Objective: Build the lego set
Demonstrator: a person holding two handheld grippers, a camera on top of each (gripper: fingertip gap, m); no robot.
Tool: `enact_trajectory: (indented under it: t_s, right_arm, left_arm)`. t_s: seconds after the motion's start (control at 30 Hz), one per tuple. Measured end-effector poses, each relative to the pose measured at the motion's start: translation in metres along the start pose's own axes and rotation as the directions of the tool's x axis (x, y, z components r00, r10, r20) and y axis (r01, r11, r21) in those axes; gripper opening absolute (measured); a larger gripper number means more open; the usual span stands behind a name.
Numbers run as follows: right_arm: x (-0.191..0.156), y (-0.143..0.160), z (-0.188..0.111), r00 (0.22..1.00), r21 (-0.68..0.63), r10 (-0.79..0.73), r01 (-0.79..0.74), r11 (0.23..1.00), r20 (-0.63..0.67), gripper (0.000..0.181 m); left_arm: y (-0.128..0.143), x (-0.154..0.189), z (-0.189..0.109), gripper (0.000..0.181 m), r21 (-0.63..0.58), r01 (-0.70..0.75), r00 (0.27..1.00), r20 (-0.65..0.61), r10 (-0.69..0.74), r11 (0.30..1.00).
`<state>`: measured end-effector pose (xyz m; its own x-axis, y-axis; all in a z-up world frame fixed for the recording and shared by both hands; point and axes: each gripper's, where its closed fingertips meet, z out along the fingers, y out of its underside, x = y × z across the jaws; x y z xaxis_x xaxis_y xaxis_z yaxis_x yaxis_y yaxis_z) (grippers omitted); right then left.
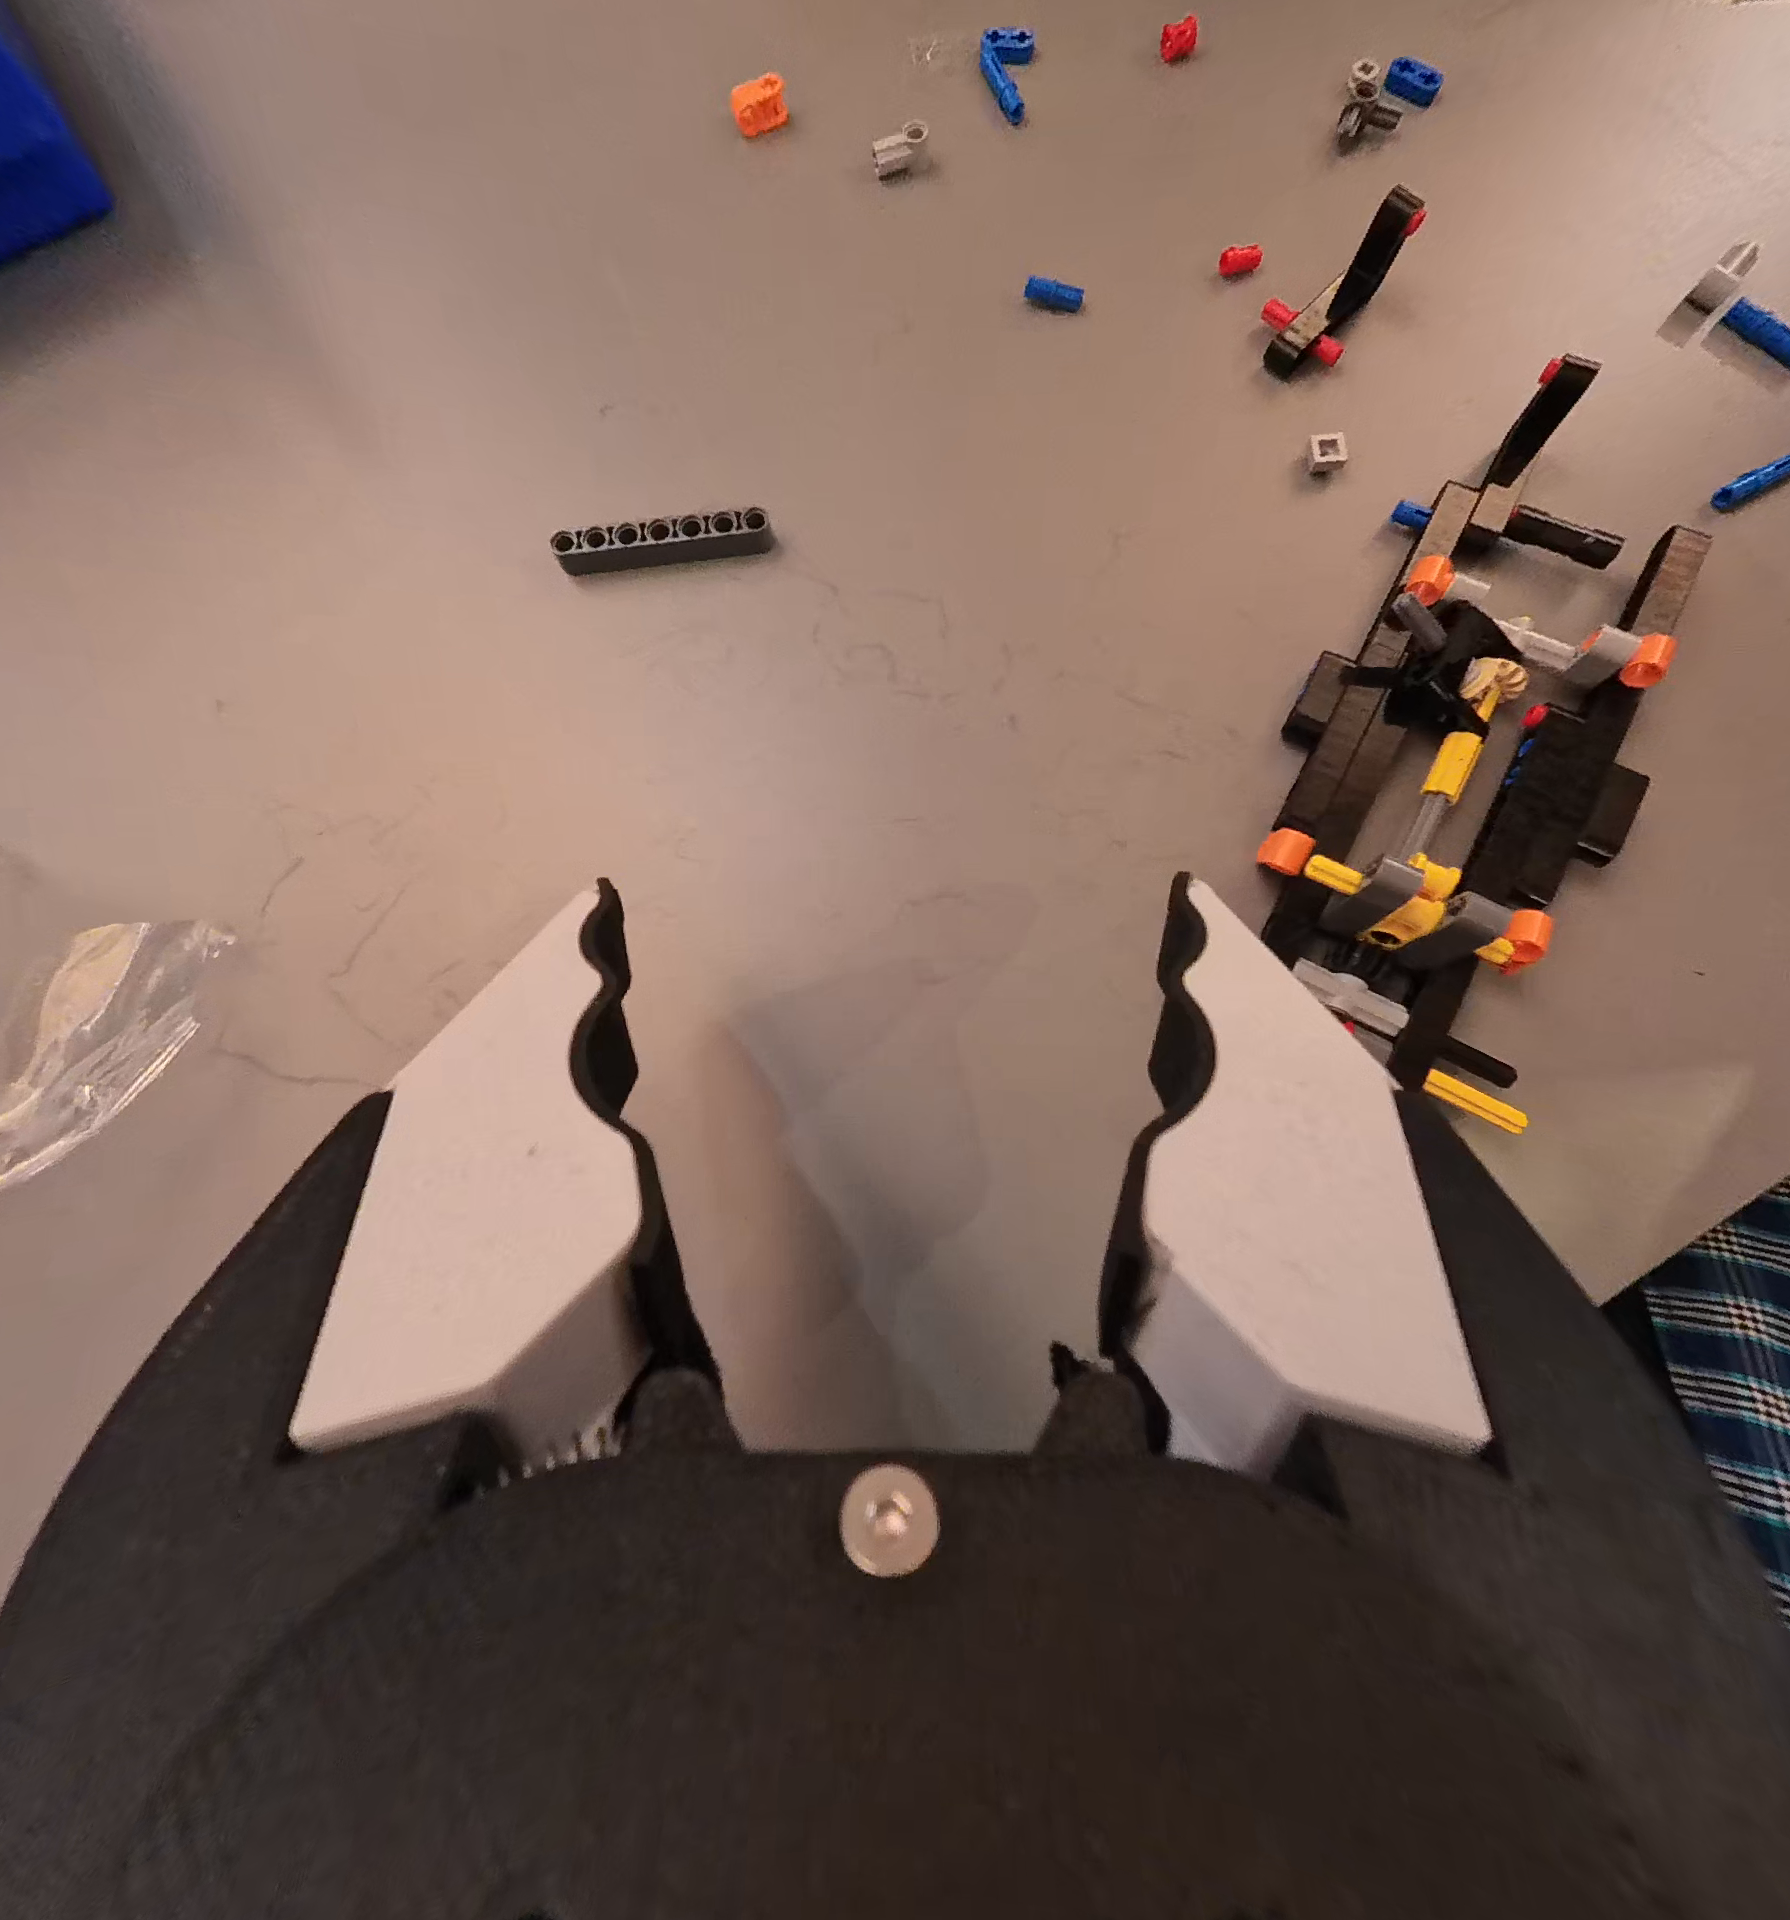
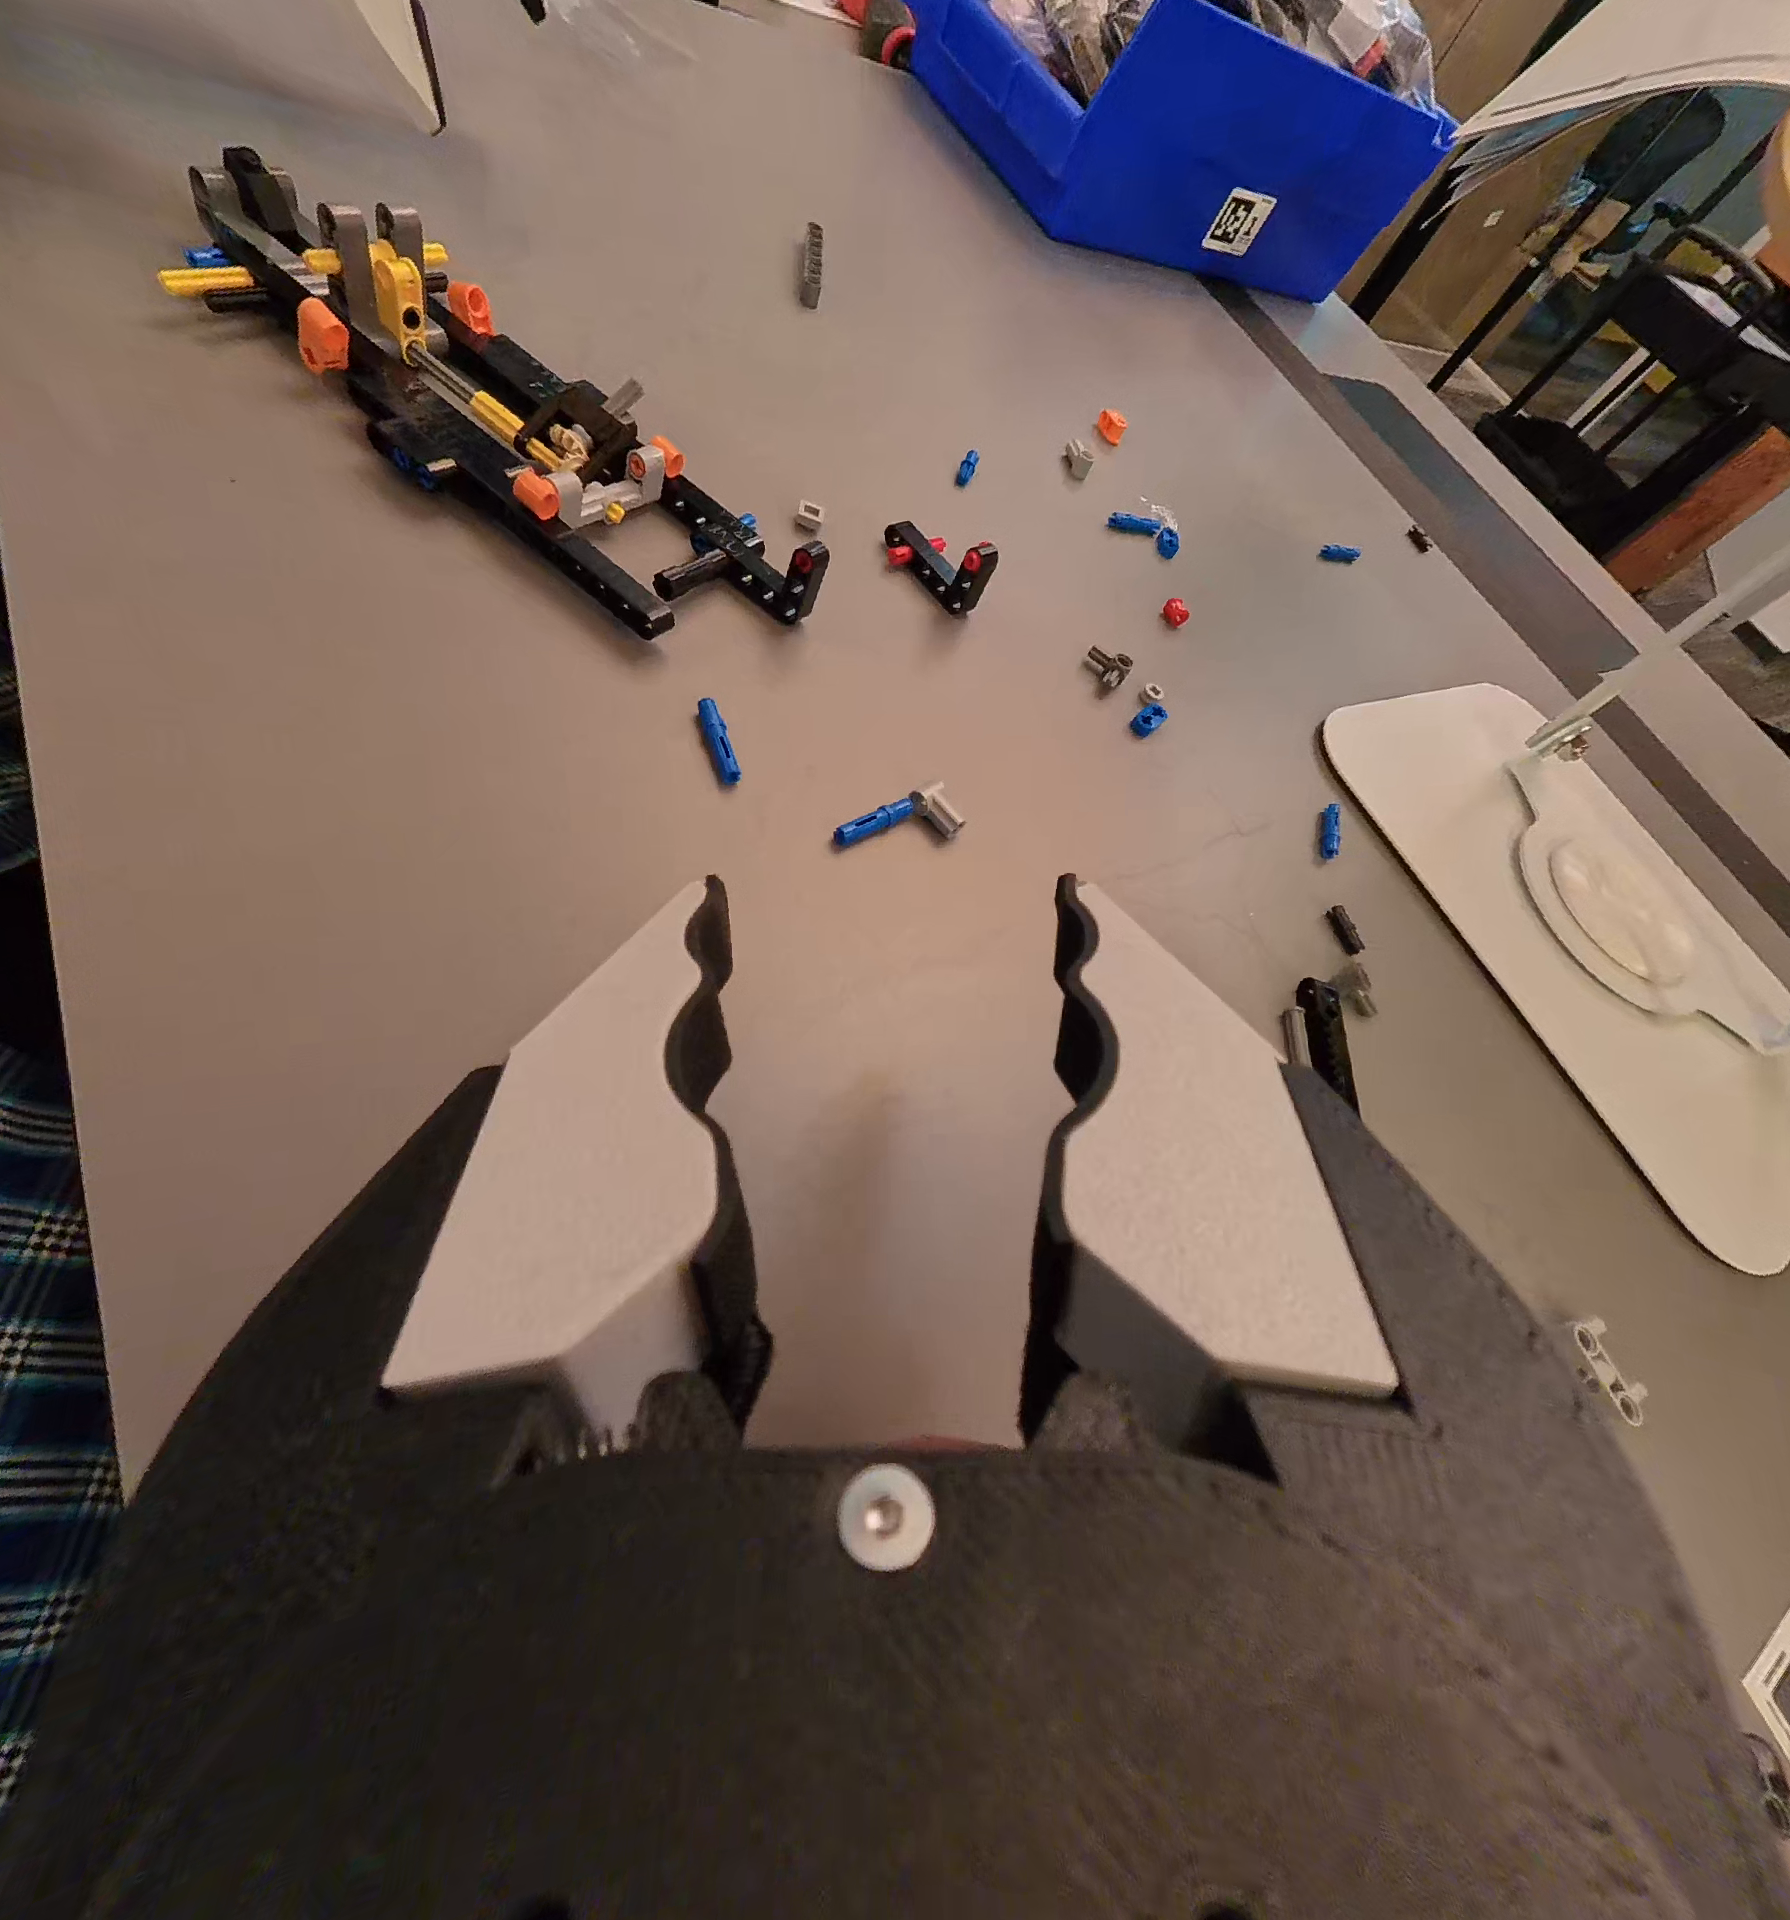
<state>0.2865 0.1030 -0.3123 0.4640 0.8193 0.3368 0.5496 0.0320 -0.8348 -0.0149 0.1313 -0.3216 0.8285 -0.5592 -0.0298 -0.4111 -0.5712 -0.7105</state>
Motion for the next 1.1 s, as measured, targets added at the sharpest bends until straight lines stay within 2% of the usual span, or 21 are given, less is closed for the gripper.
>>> enact_trajectory:
  t_s: [1.1]
  right_arm:
    - [0.0004,-0.0012,-0.0001,1.000,0.008,-0.004,0.004,1.000,-0.005,0.058]
  left_arm:
    - [0.0014,0.0005,0.0025,0.100,-0.007,-0.008,1.000,0.003,0.008,1.000]
